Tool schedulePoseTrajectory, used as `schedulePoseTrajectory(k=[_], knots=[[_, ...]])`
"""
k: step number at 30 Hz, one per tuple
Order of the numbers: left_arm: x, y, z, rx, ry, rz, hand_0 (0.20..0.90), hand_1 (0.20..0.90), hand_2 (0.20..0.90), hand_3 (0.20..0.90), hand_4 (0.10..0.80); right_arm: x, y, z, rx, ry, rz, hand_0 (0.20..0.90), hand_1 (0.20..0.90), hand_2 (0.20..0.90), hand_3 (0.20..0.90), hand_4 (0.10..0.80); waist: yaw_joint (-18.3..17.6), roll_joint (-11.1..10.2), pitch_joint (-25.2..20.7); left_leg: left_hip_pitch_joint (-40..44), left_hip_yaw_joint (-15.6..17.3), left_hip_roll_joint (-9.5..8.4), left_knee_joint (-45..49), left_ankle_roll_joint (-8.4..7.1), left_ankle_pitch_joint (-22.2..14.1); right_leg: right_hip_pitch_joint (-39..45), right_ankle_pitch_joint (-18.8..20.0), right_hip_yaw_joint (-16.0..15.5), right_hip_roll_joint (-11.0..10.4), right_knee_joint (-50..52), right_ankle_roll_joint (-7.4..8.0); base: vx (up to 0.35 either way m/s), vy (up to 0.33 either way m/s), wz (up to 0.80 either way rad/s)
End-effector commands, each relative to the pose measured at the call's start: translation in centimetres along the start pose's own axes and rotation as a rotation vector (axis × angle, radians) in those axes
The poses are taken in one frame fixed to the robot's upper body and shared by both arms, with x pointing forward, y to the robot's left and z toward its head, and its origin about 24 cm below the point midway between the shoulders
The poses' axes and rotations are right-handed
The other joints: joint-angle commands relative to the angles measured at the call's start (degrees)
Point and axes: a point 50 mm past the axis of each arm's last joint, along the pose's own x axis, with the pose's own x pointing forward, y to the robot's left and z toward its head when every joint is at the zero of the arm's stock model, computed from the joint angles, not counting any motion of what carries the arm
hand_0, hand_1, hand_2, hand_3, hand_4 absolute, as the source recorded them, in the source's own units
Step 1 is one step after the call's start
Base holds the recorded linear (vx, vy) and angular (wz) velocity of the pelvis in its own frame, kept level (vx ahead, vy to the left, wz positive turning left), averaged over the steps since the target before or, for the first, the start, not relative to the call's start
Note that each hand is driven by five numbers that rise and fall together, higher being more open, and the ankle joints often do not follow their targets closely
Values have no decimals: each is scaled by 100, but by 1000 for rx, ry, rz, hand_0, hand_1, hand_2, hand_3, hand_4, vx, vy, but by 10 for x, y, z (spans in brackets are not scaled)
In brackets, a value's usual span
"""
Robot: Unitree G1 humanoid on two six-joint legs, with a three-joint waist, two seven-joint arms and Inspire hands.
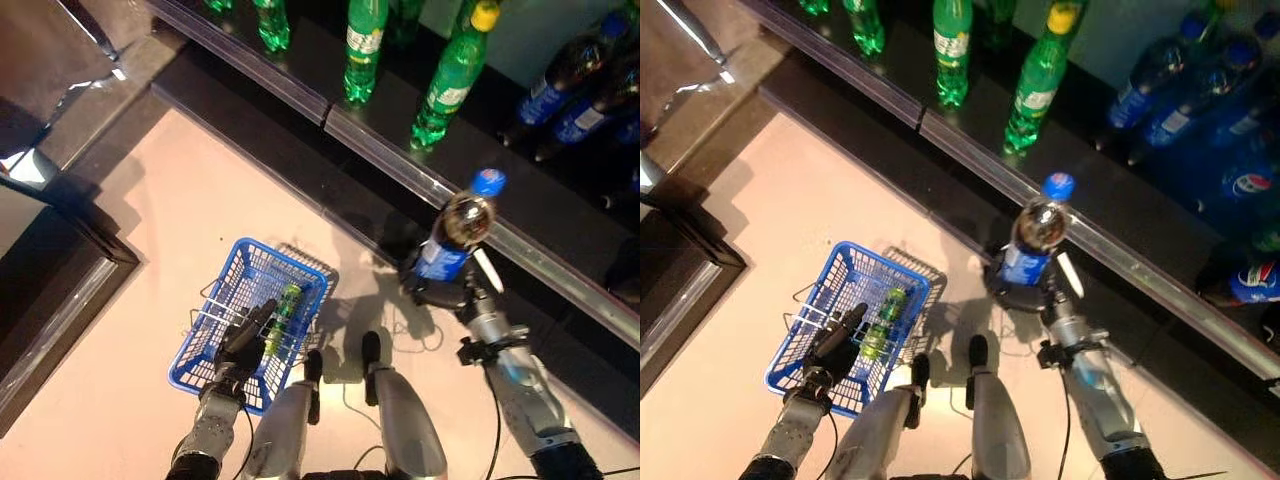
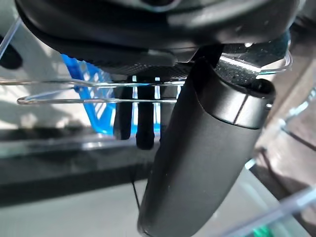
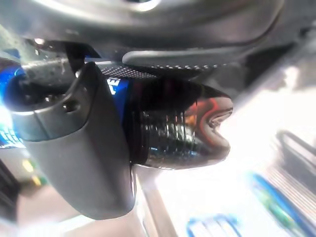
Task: Pick up the drink and place into the basket.
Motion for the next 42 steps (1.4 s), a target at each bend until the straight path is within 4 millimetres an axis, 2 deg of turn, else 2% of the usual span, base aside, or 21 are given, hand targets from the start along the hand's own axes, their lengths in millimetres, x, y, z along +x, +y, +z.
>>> schedulePoseTrajectory(k=[1, 2, 3, 7, 14, 21, 25, 32, 36, 42], knots=[[1, -67, 45, 191, -141, -380, 300, 300, 300, 200, 100, 17, 20, 34, -58, -178, 150, 300, 300, 300, 200, 100, 282, -29, -964, -132, 75, -281, -104, 144, 329, 457, 306, -78, 31, -627, 347, 68, 92, 45], [2, -79, 42, 209, -117, -421, 300, 300, 300, 200, 100, 22, 25, 29, -57, -144, 166, 300, 300, 300, 200, 100, 351, -21, -989, -62, 43, -286, -143, 133, 332, 566, 316, -154, 0, -699, 358, 58, 73, 37], [2, -81, 41, 214, -112, -431, 300, 300, 300, 200, 100, 23, 26, 29, -57, -138, 173, 300, 300, 300, 200, 100, 361, -19, -987, -40, 33, -286, -155, 129, 335, 595, 317, -175, -6, -715, 360, 58, 48, 35], [2, -113, 27, 261, 29, -566, 300, 300, 300, 200, 100, 40, 48, 14, -61, -48, 240, 300, 300, 300, 200, 100, 651, 37, -1141, 200, -95, -287, -361, 86, 393, 919, 317, -479, -115, -889, 407, 73, 59, 38], [-11, -147, -2, 276, 253, -749, 300, 300, 300, 200, 100, 61, 84, -7, -65, 61, 269, 300, 300, 300, 200, 100, 1169, 138, -1354, 393, -346, -293, -450, 73, 403, 1229, 234, -929, -308, -881, 428, 87, 54, 44], [-34, -176, -35, 322, 434, -941, 300, 300, 300, 200, 100, 77, 115, -22, -65, 124, 176, 300, 300, 300, 200, 100, 1668, 184, -1449, 459, -603, -343, -475, 143, 383, 1419, 223, -1332, -460, -819, 512, 64, 48, 49], [-41, -184, -45, 335, 482, -1003, 300, 300, 300, 200, 100, 83, 119, -31, -69, 174, 130, 300, 300, 300, 200, 100, 1848, 163, -1434, 450, -690, -359, -493, 188, 386, 1467, 265, -1484, -508, -819, 581, 26, 12, 31], [-48, -198, -47, 314, 513, -1071, 300, 300, 300, 200, 100, 88, 107, -56, -120, 314, 48, 300, 300, 300, 200, 100, 2138, 91, -1462, 409, -826, -368, -591, 228, 404, 1541, 320, -1699, -588, -869, 692, 15, -3, 26], [-51, -203, -47, 310, 533, -1112, 300, 300, 300, 200, 100, 84, 99, -73, -219, 409, 37, 300, 300, 300, 200, 100, 2315, 23, -1462, 375, -947, -376, -652, 242, 395, 1573, 376, -1815, -630, -926, 729, 6, -22, 21], [-50, -203, -45, 325, 525, -1131, 300, 300, 300, 200, 100, 80, 95, -84, -370, 495, 50, 300, 300, 300, 200, 100, 2433, -58, -1445, 346, -1032, -395, -690, 246, 389, 1582, 432, -1851, -625, -981, 762, -1, -33, 17]])
